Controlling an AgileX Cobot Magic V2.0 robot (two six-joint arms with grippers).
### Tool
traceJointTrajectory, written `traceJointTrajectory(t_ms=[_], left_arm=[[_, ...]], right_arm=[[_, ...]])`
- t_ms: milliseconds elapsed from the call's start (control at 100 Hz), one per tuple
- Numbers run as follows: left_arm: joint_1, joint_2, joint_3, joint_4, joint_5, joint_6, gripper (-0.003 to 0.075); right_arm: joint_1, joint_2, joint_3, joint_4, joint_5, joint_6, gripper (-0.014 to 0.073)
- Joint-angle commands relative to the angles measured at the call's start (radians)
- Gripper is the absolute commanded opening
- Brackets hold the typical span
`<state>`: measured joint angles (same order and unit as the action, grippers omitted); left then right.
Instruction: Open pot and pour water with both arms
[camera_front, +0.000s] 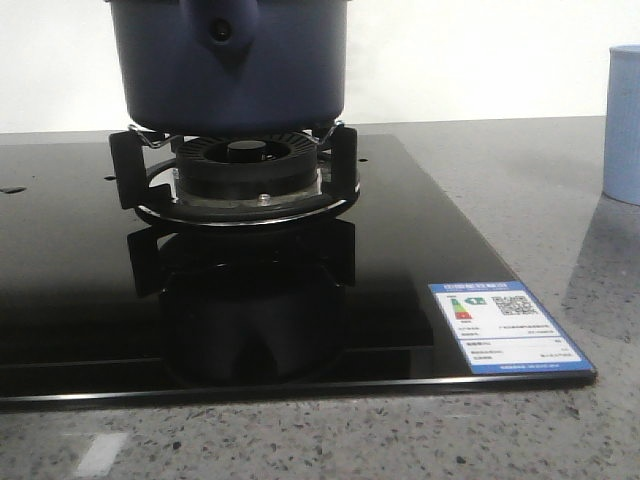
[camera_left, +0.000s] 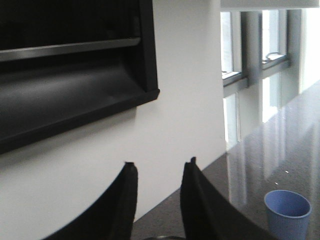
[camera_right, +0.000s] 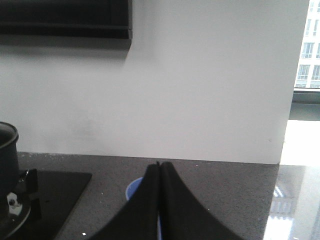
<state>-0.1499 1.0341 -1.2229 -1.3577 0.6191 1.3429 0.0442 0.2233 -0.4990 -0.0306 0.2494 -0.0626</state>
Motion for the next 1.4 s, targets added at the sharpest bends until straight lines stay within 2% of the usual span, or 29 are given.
traceJointTrajectory(t_ms=[0, 140, 330, 520, 750, 880, 1240, 1390], left_arm=[[0.002, -0.144, 0.091, 0.001, -0.153, -0.020, 0.0091], [0.002, -0.374, 0.368, 0.029, -0.333, -0.020, -0.0021], [0.002, -0.634, 0.710, 0.029, -0.369, -0.020, -0.0019], [0.002, -0.774, 0.889, 0.023, -0.369, -0.020, -0.0019], [0.002, -0.818, 0.953, 0.005, -0.321, -0.020, -0.0019], [0.002, -0.818, 0.965, -0.061, -0.258, -0.020, -0.0019], [0.002, -0.818, 0.965, -0.061, -0.251, -0.020, -0.0019], [0.005, -0.820, 0.965, -0.051, -0.372, -0.014, -0.0019]], right_arm=[[0.004, 0.009, 0.001, -0.001, -0.104, -0.078, -0.0074], [0.050, 0.009, 0.059, -0.001, -0.162, -0.080, -0.0074], [0.105, 0.009, 0.098, 0.014, -0.189, -0.077, -0.0074], [0.110, 0.009, 0.098, 0.014, -0.175, -0.077, -0.0074], [0.110, 0.009, 0.098, 0.014, -0.175, -0.077, -0.0074], [0.110, 0.009, 0.098, 0.014, -0.175, -0.077, -0.0074], [0.110, 0.009, 0.098, 0.014, -0.175, -0.077, -0.0074], [0.110, 0.009, 0.098, 0.014, -0.175, -0.077, -0.0074]])
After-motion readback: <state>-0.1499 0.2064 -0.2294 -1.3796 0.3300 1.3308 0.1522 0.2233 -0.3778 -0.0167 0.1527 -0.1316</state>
